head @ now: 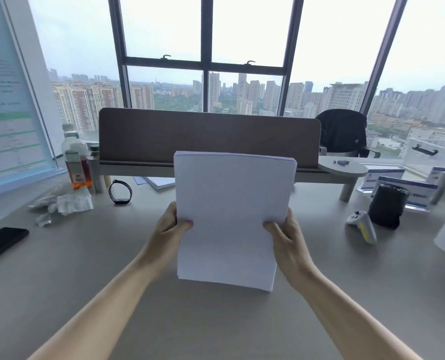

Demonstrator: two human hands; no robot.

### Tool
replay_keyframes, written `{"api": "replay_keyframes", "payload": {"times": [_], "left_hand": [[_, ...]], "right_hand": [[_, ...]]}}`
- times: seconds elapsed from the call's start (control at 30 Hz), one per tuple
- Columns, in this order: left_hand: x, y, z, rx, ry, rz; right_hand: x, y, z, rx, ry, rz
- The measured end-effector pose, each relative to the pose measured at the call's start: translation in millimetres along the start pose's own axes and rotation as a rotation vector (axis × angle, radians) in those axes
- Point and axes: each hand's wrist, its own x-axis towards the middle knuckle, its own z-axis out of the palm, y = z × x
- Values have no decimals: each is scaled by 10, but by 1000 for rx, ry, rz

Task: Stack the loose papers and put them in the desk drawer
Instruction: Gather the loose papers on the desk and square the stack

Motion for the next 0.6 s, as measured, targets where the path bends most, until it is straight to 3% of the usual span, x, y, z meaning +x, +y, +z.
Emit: {"api": "replay_keyframes", "payload": {"times": [0.6], "left_hand": [[-245,-252,57,50,-7,-35]], "right_hand": [[-136,249,-11,-94,-23,72]]}}
